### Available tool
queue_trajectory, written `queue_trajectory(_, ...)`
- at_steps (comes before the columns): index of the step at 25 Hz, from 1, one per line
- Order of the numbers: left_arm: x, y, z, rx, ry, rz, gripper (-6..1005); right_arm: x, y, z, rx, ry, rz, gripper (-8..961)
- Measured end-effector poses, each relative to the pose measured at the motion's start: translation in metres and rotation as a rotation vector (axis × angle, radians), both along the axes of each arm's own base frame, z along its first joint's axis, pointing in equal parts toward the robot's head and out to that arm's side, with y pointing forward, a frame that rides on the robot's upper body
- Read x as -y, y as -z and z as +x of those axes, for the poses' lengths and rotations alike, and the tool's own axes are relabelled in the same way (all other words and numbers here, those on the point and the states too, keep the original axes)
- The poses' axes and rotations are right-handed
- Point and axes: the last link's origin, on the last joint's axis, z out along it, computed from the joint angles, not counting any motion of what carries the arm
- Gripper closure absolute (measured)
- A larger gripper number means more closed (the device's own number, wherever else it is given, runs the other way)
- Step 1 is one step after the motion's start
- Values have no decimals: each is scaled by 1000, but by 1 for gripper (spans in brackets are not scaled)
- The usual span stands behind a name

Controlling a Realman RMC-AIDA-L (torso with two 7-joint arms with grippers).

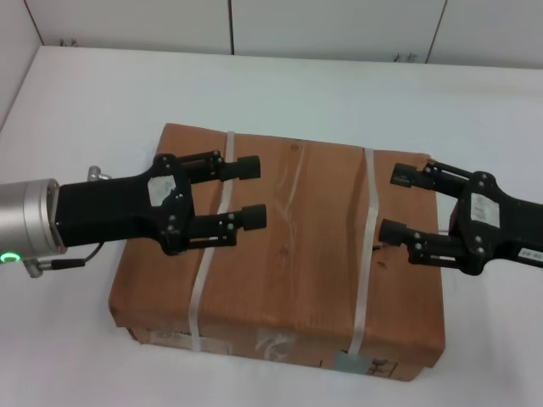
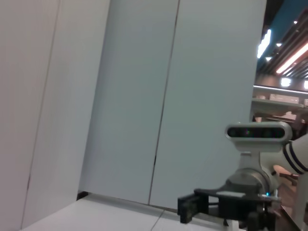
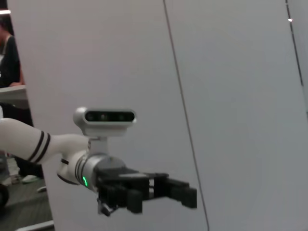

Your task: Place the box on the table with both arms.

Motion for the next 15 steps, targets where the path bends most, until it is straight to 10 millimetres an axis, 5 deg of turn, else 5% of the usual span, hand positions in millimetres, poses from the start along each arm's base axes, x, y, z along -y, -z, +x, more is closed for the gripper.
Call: queue_trajectory(15, 3, 7, 3, 7, 10, -19, 286, -5, 2, -11, -9, -32, -20, 97)
